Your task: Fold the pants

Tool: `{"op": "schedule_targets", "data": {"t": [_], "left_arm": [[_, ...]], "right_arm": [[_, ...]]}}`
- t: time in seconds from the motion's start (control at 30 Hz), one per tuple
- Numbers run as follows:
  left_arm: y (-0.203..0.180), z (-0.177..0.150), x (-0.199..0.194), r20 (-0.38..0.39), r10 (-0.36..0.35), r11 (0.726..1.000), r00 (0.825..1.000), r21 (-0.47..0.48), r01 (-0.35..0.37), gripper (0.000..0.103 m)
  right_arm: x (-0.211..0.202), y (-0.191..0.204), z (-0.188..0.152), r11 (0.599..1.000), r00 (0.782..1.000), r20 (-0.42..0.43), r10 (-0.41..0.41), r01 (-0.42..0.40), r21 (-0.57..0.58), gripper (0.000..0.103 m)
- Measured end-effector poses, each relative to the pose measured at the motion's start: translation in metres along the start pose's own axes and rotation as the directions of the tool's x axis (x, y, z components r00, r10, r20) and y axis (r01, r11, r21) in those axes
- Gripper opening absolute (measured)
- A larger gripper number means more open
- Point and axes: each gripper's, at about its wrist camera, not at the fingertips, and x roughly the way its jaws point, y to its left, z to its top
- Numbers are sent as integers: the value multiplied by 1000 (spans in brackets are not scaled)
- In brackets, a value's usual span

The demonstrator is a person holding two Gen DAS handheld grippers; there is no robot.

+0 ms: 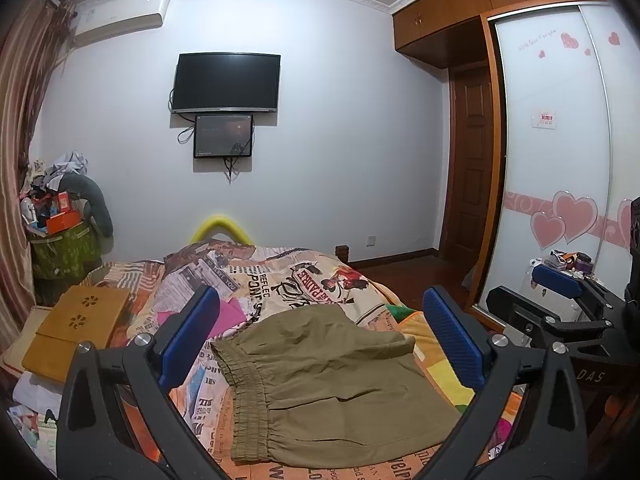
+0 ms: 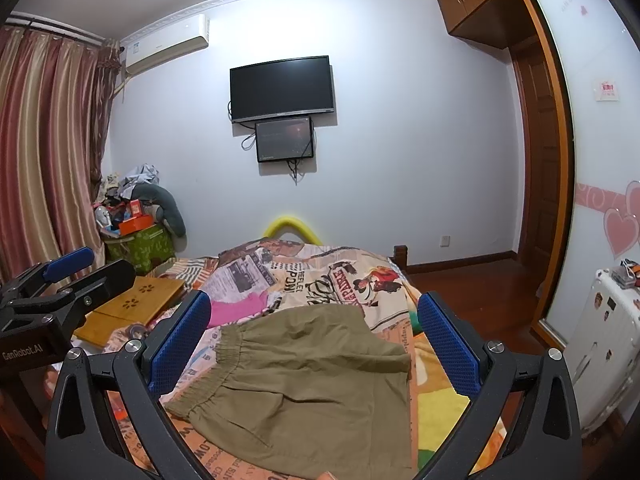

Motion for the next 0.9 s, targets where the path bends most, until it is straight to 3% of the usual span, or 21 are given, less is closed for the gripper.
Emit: {"op": "schedule_targets", "data": {"t": [0.9], "left_arm": [[5,-1,0,-10,-11,1000,1000,-12,10,103]], "right_arm": [[-1,-2,2,1000,1000,4,-3,3,-2,103]]}}
